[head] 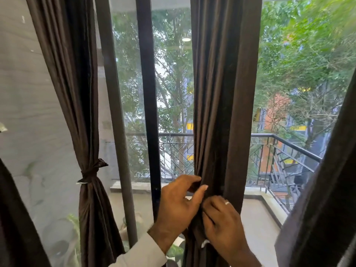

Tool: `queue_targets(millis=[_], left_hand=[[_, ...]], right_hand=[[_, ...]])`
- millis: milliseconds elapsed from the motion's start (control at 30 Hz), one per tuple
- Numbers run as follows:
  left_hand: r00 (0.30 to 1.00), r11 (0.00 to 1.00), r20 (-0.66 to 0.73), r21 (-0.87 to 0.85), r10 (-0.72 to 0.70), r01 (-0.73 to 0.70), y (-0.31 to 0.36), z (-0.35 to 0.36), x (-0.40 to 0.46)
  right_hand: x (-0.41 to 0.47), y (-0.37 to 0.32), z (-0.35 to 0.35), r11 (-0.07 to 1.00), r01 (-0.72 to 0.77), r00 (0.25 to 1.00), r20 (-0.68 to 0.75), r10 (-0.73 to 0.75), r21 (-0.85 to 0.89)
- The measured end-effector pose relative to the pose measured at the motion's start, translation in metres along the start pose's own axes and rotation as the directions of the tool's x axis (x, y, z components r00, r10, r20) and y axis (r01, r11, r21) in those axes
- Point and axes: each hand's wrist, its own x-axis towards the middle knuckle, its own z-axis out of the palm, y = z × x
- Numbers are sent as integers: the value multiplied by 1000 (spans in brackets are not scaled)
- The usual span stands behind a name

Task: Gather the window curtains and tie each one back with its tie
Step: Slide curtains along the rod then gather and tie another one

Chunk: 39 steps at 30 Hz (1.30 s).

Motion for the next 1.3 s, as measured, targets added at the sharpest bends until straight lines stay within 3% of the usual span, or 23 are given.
queue_targets(millis=[100, 167, 233, 267, 367, 467, 500, 533, 600, 667, 733, 867, 933, 1033, 1100, 1200, 1233, 1300], left_hand=[[1000, 999, -13, 31, -25, 25, 5, -4, 2], [1000, 999, -4, 35, -14, 14, 7, -8, 2], [1000, 999, 0, 47, 10, -10, 4, -11, 2], [1000, 998, 2, 55, 23, -23, 1, -12, 2], [995, 990, 33, 99, 96, -98, -8, -13, 2], [992, 984, 30, 126, 124, -127, -15, -15, 2], [993, 985, 26, 129, 111, -114, -18, -16, 2], [995, 986, 25, 134, 93, -96, -20, -16, 3], [998, 988, 39, 139, 55, -60, -24, -15, 5], [998, 993, 54, 116, 28, -34, -27, -12, 8], [997, 994, 68, 101, 27, -34, -28, -10, 10], [998, 991, 63, 131, -9, 1, -26, -7, 13], [999, 991, 35, 131, -42, 37, -26, -5, 16], [997, 987, 15, 144, -74, 71, -31, -5, 19], [994, 986, 7, 125, -109, 108, -32, -6, 21], [985, 982, 11, 83, -171, 170, -34, -7, 26], [983, 981, 17, 76, -181, 179, -35, -7, 28], [983, 980, 24, 80, -183, 181, -37, -5, 30]], right_hand=[[3, -3, -16, 989, -141, 979, -144, 147, 47], [9, -2, -27, 939, -338, 882, -326, 342, 70], [17, 5, -34, 863, -490, 780, -382, 496, 121], [21, 8, -34, 845, -520, 771, -356, 528, 126], [23, 11, -34, 879, -470, 837, -275, 473, 81], [26, 22, -42, 810, -543, 707, -400, 583, 220], [26, 27, -44, 810, -558, 678, -465, 569, 178], [25, 30, -47, 828, -556, 687, -519, 508, 75], [20, 27, -42, 891, -444, 790, -510, 340, -94], [20, 17, -32, 944, -326, 871, -407, 276, -56], [28, 11, -25, 945, -327, 897, -319, 307, -10], [55, 21, -19, 832, -539, 785, -278, 553, 131], [68, 24, -22, 813, -551, 765, -276, 582, 187], [76, 21, -28, 908, -419, 795, -484, 365, -3], [85, 29, -38, 906, -422, 720, -621, 311, -36], [92, 49, -46, 778, -565, 604, -504, 617, 276], [90, 49, -45, 770, -558, 618, -464, 634, 308], [79, 34, -37, 882, -428, 762, -447, 470, 198]])
